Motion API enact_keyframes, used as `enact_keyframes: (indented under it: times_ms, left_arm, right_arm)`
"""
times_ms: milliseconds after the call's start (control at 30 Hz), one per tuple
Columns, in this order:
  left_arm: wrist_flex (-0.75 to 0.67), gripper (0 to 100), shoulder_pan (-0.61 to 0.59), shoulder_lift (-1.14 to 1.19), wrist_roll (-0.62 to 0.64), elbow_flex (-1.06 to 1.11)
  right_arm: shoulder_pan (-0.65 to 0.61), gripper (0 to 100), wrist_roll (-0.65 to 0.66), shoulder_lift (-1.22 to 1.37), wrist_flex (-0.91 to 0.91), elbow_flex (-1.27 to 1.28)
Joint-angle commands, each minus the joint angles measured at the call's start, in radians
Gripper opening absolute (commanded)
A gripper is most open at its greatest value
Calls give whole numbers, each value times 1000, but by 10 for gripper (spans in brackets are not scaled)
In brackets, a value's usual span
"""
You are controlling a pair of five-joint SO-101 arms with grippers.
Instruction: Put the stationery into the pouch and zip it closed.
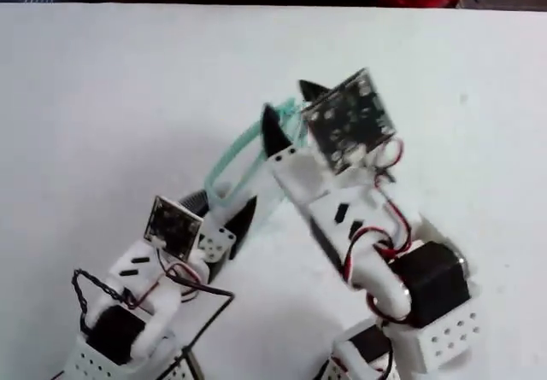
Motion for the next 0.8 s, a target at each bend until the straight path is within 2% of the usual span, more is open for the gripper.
enact_keyframes:
  times_ms: [0,167,400,467,633,767]
  left_arm:
    - [-14,156,13,1,-9,0]
    - [-20,94,15,1,-11,2]
    - [-41,22,15,1,-17,0]
    - [-40,23,24,1,-64,0]
    - [11,23,194,1,-198,28]
    - [11,23,252,1,-244,44]
  right_arm:
    - [145,135,-6,5,7,-9]
    - [314,134,-6,-4,1,106]
    - [412,134,-6,-5,1,307]
    - [417,134,-6,-10,-15,361]
    - [407,131,-9,-168,-193,615]
    - [400,130,-115,-450,-335,887]
